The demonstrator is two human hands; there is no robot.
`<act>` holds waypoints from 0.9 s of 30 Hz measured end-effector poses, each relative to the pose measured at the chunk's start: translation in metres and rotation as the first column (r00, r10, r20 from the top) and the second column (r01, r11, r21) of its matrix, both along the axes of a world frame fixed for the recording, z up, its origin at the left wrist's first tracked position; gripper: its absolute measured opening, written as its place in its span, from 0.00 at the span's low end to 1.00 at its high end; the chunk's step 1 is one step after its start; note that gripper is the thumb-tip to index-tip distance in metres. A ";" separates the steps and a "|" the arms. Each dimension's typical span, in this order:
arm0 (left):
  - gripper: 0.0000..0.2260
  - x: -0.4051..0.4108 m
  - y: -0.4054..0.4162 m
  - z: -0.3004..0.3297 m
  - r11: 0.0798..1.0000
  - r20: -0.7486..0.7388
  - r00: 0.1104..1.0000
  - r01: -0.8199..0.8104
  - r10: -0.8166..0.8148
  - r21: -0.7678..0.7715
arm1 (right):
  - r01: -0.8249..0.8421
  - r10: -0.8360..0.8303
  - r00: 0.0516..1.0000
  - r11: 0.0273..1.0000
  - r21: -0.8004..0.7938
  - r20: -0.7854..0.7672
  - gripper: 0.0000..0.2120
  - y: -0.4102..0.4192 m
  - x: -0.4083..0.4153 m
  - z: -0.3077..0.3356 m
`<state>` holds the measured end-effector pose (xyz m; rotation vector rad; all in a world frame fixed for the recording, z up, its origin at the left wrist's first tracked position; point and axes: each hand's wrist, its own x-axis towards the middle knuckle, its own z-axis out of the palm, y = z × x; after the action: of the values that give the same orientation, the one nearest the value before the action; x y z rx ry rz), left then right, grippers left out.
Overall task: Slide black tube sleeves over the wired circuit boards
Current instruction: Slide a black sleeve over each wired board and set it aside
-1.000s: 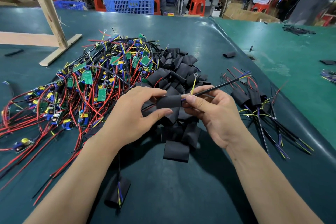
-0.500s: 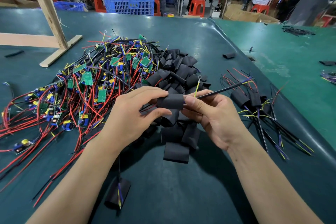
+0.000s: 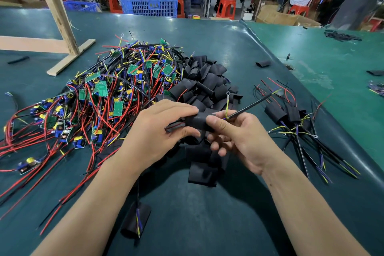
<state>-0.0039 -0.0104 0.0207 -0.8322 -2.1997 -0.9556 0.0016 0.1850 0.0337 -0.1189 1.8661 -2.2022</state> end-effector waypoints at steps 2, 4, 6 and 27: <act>0.26 -0.002 -0.001 0.002 0.995 -0.078 0.994 -0.080 0.076 -0.051 | 0.077 -0.077 0.996 0.997 -0.004 -0.053 0.14 -0.001 -0.001 0.001; 0.29 -0.002 -0.005 0.004 0.977 -0.197 0.959 -0.213 0.206 -0.017 | 0.223 -0.234 0.964 0.970 -0.098 -0.124 0.10 0.001 -0.004 0.004; 0.20 -0.001 -0.007 0.006 0.947 -0.291 0.901 -0.300 0.321 0.115 | 0.409 -0.448 0.885 0.878 -0.249 -0.129 0.06 0.009 -0.011 0.006; 0.15 -0.013 -0.019 -0.017 0.822 0.140 0.858 -0.410 0.495 -0.395 | 0.645 -0.600 0.761 0.740 -0.192 0.247 0.17 0.030 -0.022 -0.005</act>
<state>-0.0166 -0.0297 0.0036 -0.3024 -2.6590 -0.4419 -0.0203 0.2150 0.0289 0.7454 1.6544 -2.7767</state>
